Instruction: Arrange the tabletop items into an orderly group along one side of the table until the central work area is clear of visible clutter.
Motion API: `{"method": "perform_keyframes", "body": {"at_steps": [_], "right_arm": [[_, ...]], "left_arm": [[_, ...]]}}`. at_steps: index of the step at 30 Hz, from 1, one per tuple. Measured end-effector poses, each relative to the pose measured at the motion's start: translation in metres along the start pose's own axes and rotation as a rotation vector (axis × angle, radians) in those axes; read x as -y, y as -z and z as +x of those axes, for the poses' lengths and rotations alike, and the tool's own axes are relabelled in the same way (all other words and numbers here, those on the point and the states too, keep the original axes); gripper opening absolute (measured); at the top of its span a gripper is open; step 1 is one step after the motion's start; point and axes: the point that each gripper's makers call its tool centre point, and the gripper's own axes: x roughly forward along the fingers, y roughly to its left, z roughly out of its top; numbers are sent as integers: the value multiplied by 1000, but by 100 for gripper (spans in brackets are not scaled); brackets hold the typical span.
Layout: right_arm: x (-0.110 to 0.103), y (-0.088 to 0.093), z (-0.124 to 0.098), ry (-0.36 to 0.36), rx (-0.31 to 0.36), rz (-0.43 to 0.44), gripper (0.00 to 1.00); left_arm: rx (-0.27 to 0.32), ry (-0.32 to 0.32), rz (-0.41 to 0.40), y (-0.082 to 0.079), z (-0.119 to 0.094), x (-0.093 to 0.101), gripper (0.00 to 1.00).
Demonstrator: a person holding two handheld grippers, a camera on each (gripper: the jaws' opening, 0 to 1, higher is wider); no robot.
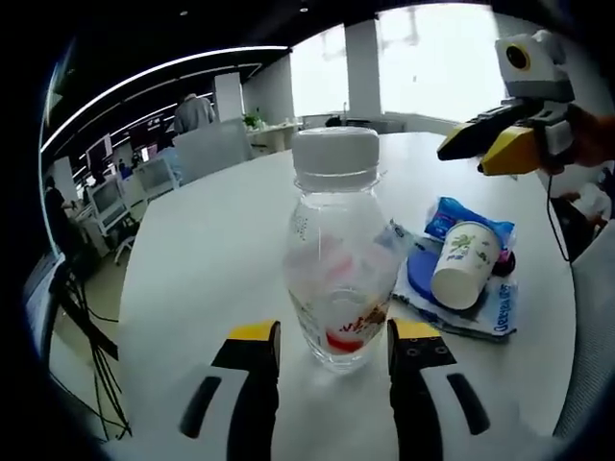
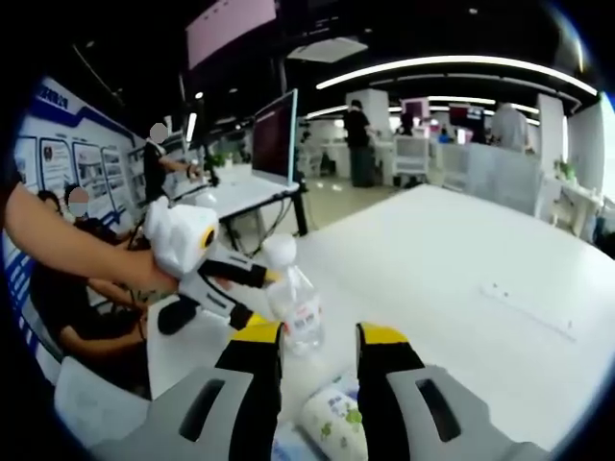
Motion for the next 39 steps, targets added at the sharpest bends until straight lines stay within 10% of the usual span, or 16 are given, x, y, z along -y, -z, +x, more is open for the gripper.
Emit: {"method": "perform_keyframes", "body": {"at_steps": [17, 27, 39], "right_arm": [[4, 6, -10, 15, 7, 16, 28], [14, 5, -22, 55, 67, 6, 69], [11, 18, -30, 53, 52, -50, 88]], "left_arm": [[20, -64, -103, -6, 0, 6, 52], [34, -121, -183, -6, 4, 4, 65], [35, -164, -224, -3, 9, 7, 66]]}}
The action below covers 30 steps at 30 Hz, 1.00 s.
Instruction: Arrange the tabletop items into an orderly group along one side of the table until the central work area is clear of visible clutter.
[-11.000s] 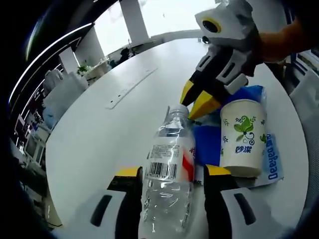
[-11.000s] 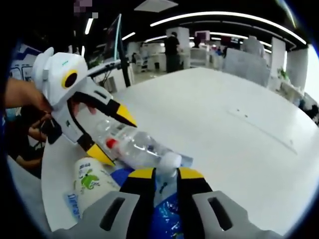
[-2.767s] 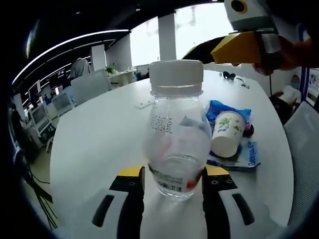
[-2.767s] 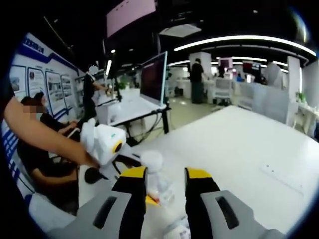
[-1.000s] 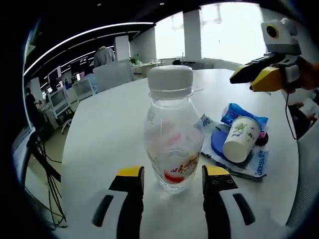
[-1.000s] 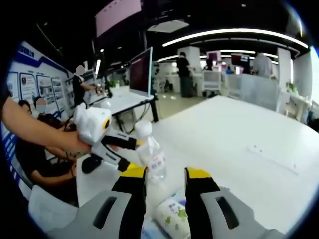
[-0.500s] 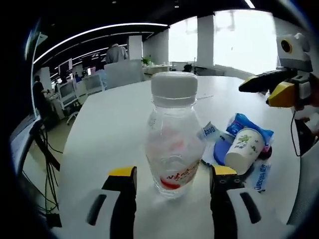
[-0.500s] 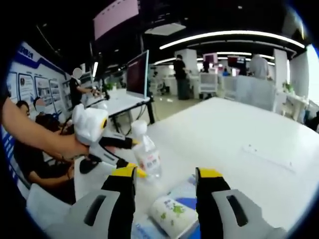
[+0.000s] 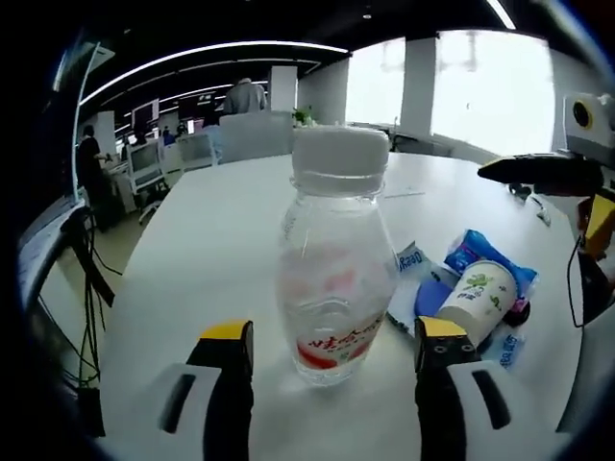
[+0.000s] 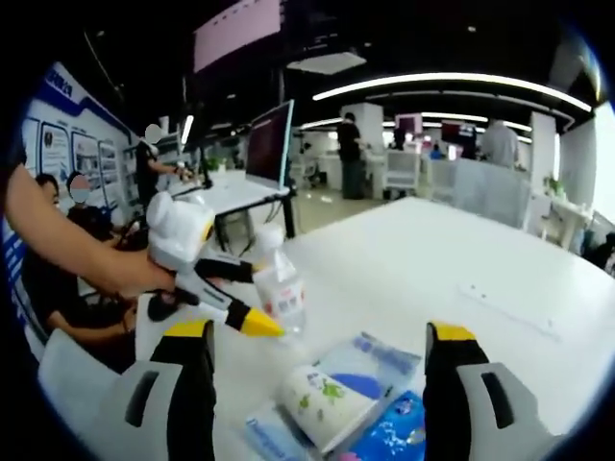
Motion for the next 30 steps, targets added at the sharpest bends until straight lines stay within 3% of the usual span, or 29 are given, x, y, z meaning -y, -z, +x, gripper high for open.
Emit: {"method": "perform_keyframes", "body": {"at_steps": [8, 30], "right_arm": [[7, 14, -11, 15, -20, 7, 88], [21, 27, -29, 48, -34, 26, 87]], "left_arm": [[-5, -24, -38, 2, 2, 2, 59], [-9, -98, -84, -1, 12, -4, 42]]}}
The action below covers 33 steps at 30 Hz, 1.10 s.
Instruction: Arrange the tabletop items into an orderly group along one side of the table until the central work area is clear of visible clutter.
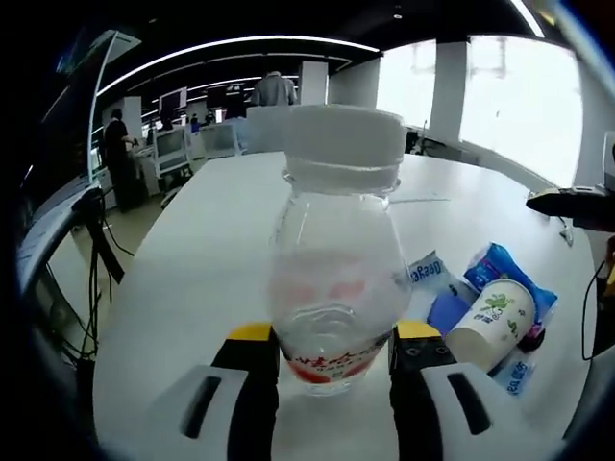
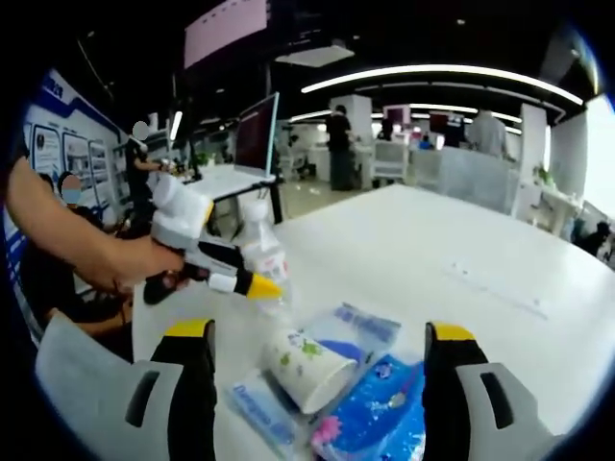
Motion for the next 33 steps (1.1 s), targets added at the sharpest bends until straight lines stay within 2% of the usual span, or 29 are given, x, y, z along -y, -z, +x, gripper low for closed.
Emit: {"method": "perform_keyframes", "body": {"at_steps": [16, 20, 27, 33], "right_arm": [[9, 25, -15, 30, -24, 30, 86], [14, 31, -20, 44, -25, 49, 85], [18, 36, -25, 53, -17, 77, 86], [15, 33, -28, 40, 8, 82, 88]], "left_arm": [[19, -2, 59, -5, 3, -2, 38], [22, 2, 31, -7, 5, -4, 38], [39, -4, 36, -18, 10, -9, 39], [50, -18, 53, -28, 15, -15, 39]]}}
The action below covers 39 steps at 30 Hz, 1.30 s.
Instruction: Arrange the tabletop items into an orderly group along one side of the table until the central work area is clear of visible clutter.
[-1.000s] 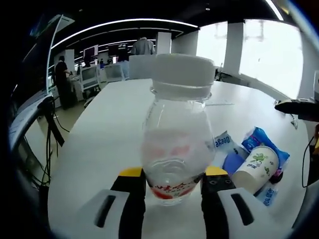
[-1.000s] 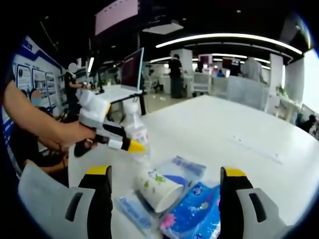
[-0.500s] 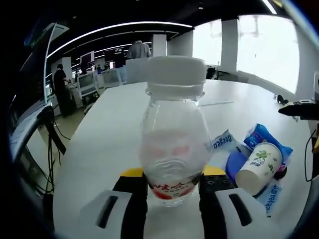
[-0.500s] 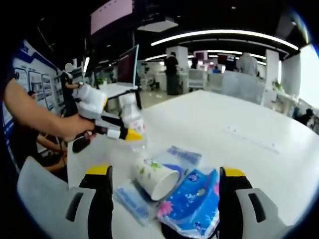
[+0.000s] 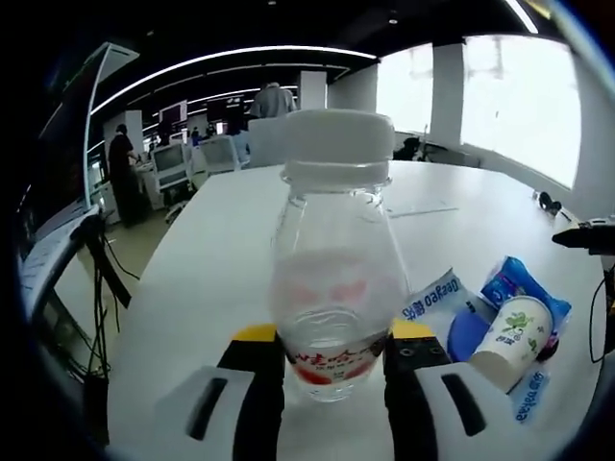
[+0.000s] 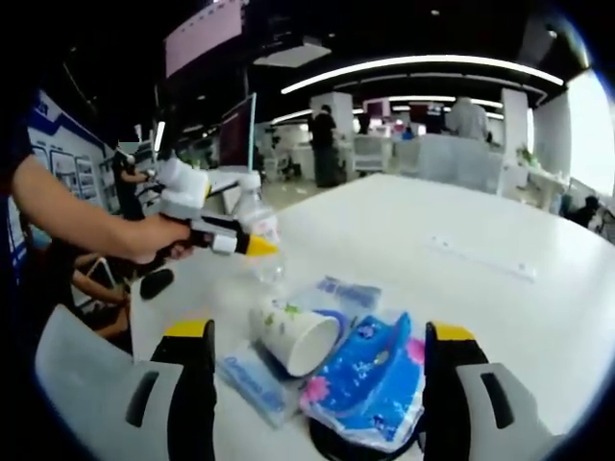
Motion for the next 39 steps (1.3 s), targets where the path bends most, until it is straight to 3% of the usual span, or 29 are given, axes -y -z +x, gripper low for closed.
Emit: {"method": "perform_keyframes", "body": {"at_steps": [22, 28, 39], "right_arm": [[4, 0, -7, 2, 17, 2, 91], [9, 0, -9, 14, 21, 12, 91], [12, 4, -12, 23, 10, 11, 91]], "left_arm": [[-5, -40, -13, -10, 25, -33, 39], [-15, -46, -15, -4, 28, -39, 38], [-4, -54, -25, -10, 28, -47, 39]]}}
